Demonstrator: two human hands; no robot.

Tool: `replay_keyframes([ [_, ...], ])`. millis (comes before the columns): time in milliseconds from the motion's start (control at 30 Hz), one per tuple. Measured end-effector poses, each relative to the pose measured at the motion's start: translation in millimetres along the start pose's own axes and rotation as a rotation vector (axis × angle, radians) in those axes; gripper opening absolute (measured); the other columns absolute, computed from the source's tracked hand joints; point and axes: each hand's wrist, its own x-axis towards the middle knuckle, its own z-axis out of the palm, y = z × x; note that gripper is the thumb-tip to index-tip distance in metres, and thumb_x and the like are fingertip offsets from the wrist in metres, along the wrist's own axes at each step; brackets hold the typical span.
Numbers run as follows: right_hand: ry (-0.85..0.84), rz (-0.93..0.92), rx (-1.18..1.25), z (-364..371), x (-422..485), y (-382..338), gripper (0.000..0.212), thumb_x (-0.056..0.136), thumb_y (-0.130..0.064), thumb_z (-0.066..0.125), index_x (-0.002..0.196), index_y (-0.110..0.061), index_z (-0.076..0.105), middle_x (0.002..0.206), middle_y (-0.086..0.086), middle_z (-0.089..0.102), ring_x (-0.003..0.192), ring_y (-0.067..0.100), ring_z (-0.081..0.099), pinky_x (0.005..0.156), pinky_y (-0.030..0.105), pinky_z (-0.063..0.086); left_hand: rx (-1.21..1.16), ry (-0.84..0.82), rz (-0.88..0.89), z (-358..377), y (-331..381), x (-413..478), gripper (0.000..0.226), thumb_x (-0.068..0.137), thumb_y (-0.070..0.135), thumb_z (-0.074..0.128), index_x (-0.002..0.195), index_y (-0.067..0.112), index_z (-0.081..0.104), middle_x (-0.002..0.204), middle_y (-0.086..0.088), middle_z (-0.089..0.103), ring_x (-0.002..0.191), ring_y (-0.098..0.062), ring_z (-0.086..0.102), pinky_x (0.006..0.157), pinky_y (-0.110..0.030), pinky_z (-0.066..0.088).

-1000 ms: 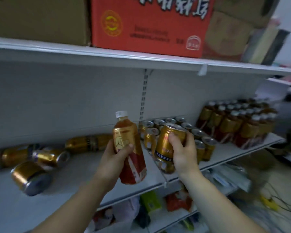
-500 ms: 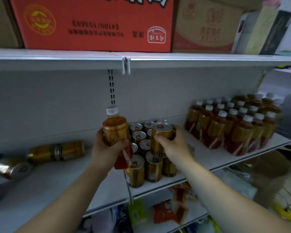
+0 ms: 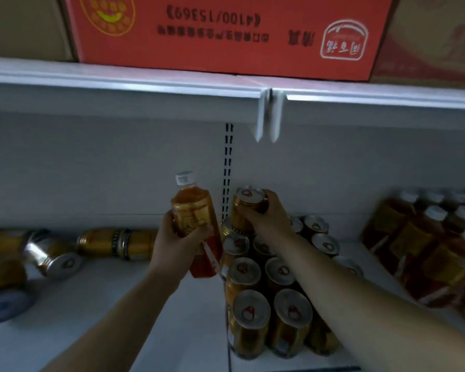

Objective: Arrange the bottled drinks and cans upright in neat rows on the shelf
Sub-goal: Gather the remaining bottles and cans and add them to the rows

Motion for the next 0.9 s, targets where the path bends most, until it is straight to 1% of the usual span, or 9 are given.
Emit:
replay_keyframes([
  [67,-0.044,-0.017,-0.022,3.9,9.3,2.8,0.032,0.083,-0.017,0.074,0.103,-0.028,0.052,0.091,-0.021,0.056,0.073,-0.018,0.056,0.06,0.004,0.045,0.004,0.027,0.003,-0.5,1.2,-2.1,0.038,0.077,0.007,0.073,0.102,0.028,0.054,0.099,-0.002,0.068,0.09,-0.019,0.067,0.075,-0.037,0.053],
  [133,-0.089,-0.042,-0.045,5.7,18.9,7.6,0.03,0.084,-0.015,0.073,0.095,-0.033,0.052,0.09,-0.021,0.056,0.07,-0.019,0.055,0.059,0.002,0.043,0.023,0.044,0.008,1.6,4.1,-5.6,0.039,0.077,0.006,0.072,0.103,0.028,0.054,0.099,-0.002,0.069,0.09,-0.019,0.067,0.077,-0.038,0.054],
  [233,-0.139,-0.088,-0.104,7.2,29.3,11.8,0.032,0.082,-0.017,0.074,0.099,-0.035,0.053,0.098,-0.017,0.06,0.088,-0.002,0.059,0.07,0.009,0.046,0.029,0.089,0.021,7.1,11.1,-11.5,0.041,0.076,0.003,0.072,0.108,0.023,0.054,0.099,-0.004,0.069,0.091,-0.02,0.068,0.077,-0.037,0.054],
  [333,-0.199,-0.106,-0.145,5.8,34.0,14.3,0.051,0.076,-0.03,0.077,0.122,-0.026,0.053,0.121,-0.002,0.058,0.107,0.014,0.057,0.091,0.029,0.048,0.055,0.132,0.051,17.2,21.7,-17.5,0.045,0.076,0.004,0.072,0.113,0.02,0.053,0.1,-0.004,0.069,0.091,-0.019,0.068,0.078,-0.038,0.055],
  [500,-0.318,-0.154,-0.274,-17.3,32.3,7.1,0.072,0.069,-0.046,0.078,0.131,-0.024,0.047,0.125,-0.006,0.054,0.114,0.015,0.055,0.094,0.036,0.047,0.111,0.19,0.105,47.6,34.1,-32.6,0.039,0.076,0.007,0.072,0.105,0.023,0.052,0.096,-0.002,0.069,0.088,-0.017,0.069,0.077,-0.037,0.056],
  [567,-0.327,-0.193,-0.344,-38.4,31.5,3.3,0.065,0.079,-0.04,0.074,0.133,-0.018,0.047,0.12,-0.009,0.048,0.113,0.013,0.051,0.086,0.028,0.041,0.135,0.191,0.106,61.3,35.9,-40.4,0.043,0.076,0.009,0.073,0.11,0.022,0.05,0.098,-0.001,0.068,0.091,-0.016,0.068,0.078,-0.036,0.055],
  [633,-0.314,-0.242,-0.478,-67.6,31.2,0.2,0.063,0.086,-0.04,0.068,0.137,-0.01,0.045,0.128,0.0,0.05,0.118,0.017,0.048,0.086,0.023,0.034,0.161,0.198,0.107,76.7,35.7,-48.8,0.052,0.074,0.011,0.075,0.117,0.02,0.048,0.102,0.0,0.067,0.094,-0.016,0.067,0.08,-0.036,0.055],
  [767,-0.287,-0.264,-0.771,-144.1,25.6,-5.6,0.068,0.089,-0.053,0.056,0.143,-0.015,0.04,0.146,0.008,0.04,0.133,0.026,0.038,0.106,0.035,0.036,0.161,0.147,0.159,123.4,37.6,-70.1,0.043,0.077,0.01,0.074,0.11,0.018,0.049,0.094,0.003,0.066,0.084,-0.002,0.067,0.066,-0.021,0.054],
  [900,-0.164,-0.158,-0.972,-233.3,5.4,-17.7,0.066,0.09,-0.058,0.052,0.141,-0.018,0.043,0.147,0.008,0.04,0.132,0.027,0.038,0.105,0.035,0.034,0.165,-0.021,0.203,178.9,40.2,-92.3,0.031,0.08,0.025,0.071,0.098,0.037,0.049,0.092,0.016,0.066,0.08,0.006,0.064,0.076,-0.026,0.052],
])
